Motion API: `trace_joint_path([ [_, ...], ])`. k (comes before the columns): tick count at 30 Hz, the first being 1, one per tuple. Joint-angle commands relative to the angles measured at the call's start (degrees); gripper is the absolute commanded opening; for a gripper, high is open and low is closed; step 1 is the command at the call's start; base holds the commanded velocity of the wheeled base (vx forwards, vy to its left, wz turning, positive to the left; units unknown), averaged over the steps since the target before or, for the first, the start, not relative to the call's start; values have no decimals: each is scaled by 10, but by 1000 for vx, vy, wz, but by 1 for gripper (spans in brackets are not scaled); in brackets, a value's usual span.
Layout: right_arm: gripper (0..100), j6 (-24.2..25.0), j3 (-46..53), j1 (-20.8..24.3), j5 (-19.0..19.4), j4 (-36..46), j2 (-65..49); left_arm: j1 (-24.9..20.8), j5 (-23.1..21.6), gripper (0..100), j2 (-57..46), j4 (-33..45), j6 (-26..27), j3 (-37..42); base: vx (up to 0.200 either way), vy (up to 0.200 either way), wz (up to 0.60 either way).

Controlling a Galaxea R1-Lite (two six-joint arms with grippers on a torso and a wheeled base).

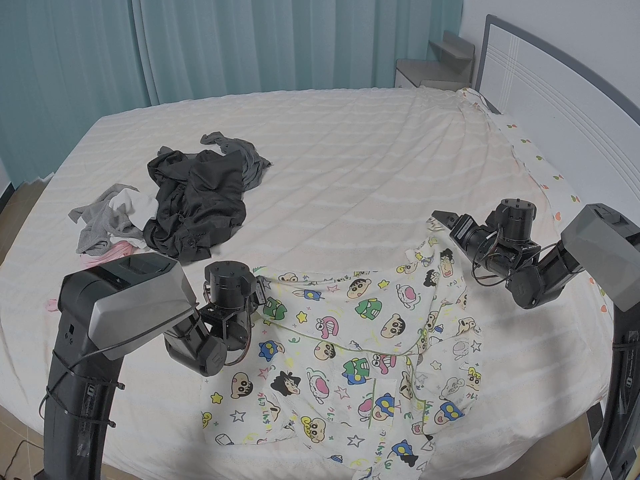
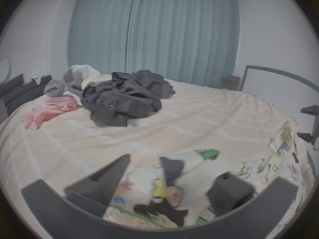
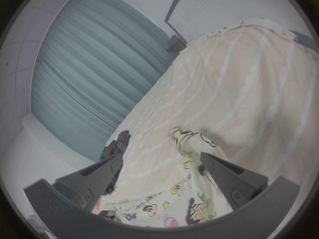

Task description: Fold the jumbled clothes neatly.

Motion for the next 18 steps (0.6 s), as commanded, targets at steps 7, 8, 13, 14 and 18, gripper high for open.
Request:
trace_joint_path([
  [7,100,59,5,-37,-4,2,-9,53,14,100,14,-44,5,-30,0,0,0],
  [8,100,59,17,-38,-4,2,-17,54,13,100,10,-44,5,-27,0,0,0],
  [13,100,56,116,-28,-4,-2,-96,73,-22,100,-26,-40,7,-32,0,0,0],
  [14,100,56,141,-22,-4,-4,-117,75,-26,100,-36,-39,7,-32,0,0,0],
  [18,100,49,217,-13,-6,-4,-182,76,-33,100,-66,-24,7,-12,0,0,0],
])
